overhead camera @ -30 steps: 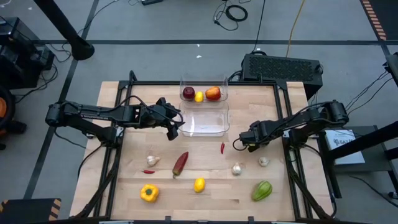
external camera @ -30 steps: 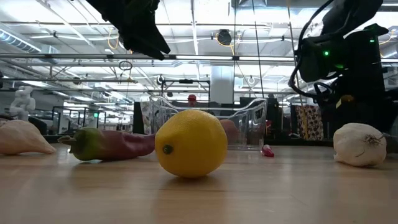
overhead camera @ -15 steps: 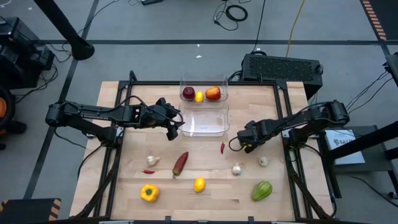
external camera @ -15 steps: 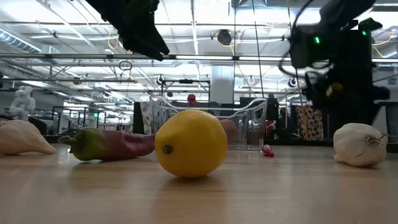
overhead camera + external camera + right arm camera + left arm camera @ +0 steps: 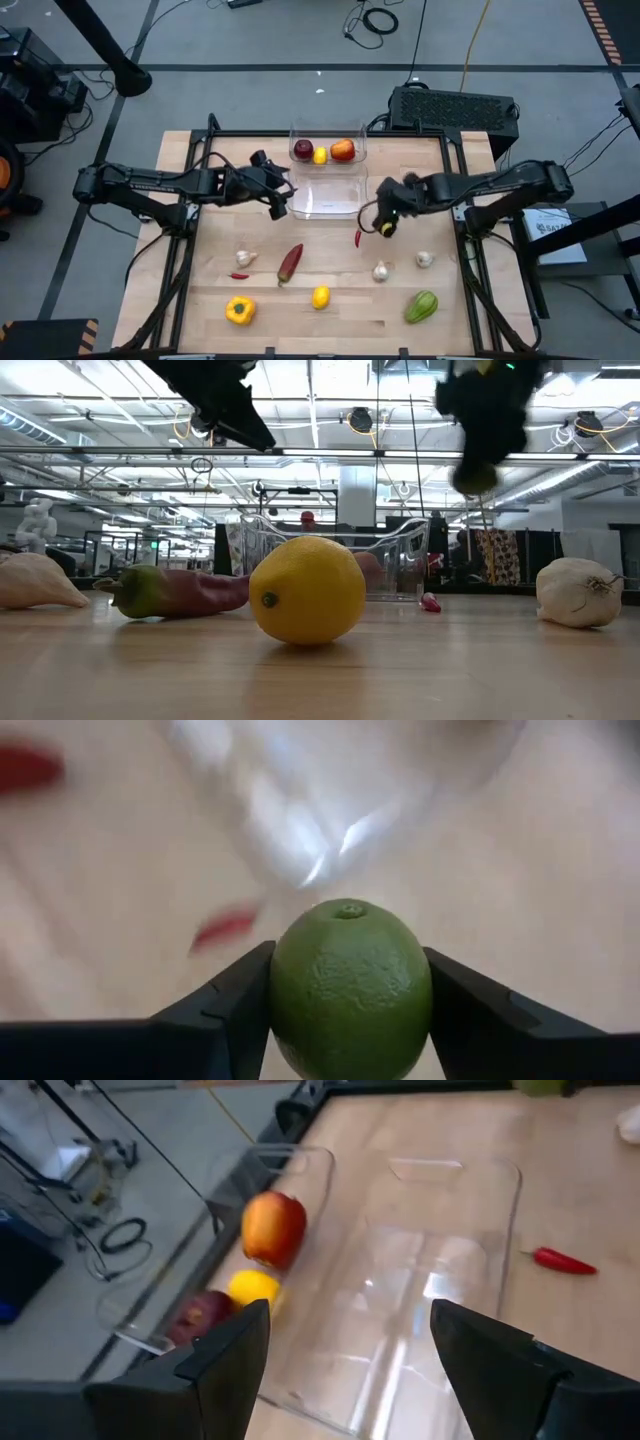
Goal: Sort produce into baskets
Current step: Put the lime into the top transparent bin, then put the dark red chili pepper into the bottom transparent bin
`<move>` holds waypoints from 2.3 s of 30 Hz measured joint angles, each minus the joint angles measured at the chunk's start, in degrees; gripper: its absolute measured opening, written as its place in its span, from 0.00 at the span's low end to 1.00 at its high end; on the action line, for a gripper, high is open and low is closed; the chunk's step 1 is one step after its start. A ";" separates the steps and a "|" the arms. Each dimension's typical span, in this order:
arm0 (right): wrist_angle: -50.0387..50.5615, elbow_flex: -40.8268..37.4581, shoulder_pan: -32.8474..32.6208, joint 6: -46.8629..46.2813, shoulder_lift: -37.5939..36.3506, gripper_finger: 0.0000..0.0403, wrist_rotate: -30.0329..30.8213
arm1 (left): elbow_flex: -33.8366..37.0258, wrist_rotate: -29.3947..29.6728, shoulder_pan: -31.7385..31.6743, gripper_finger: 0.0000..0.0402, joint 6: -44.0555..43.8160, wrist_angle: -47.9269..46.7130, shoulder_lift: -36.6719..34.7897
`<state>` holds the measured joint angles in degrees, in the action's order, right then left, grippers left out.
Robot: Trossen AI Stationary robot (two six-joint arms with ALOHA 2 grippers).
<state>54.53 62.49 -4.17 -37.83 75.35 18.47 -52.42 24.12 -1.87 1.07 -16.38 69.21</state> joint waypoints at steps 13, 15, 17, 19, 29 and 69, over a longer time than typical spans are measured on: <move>-48.38 0.29 14.26 45.45 3.43 0.53 15.34 | 0.00 0.37 -2.71 0.71 5.37 2.99 0.00; -49.68 0.29 18.18 45.63 5.72 0.53 10.34 | 0.00 0.37 -2.71 0.71 5.43 2.96 0.00; -50.05 0.29 21.94 46.05 8.66 0.53 5.65 | 0.00 0.37 -2.71 0.71 5.43 2.97 0.00; -49.69 0.23 25.36 46.28 12.03 0.53 3.04 | 0.00 0.36 -2.67 0.71 5.43 2.93 0.00; -49.45 0.23 33.84 41.85 23.20 0.53 -9.84 | 0.00 0.35 -2.67 0.71 5.41 2.80 -0.02; -25.58 0.33 15.28 28.88 -1.24 0.68 -9.58 | 0.00 -0.28 -2.49 0.71 1.92 -0.81 -0.04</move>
<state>28.95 62.82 11.11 -8.95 74.11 8.89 -52.42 23.84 -4.36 2.99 -17.19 69.17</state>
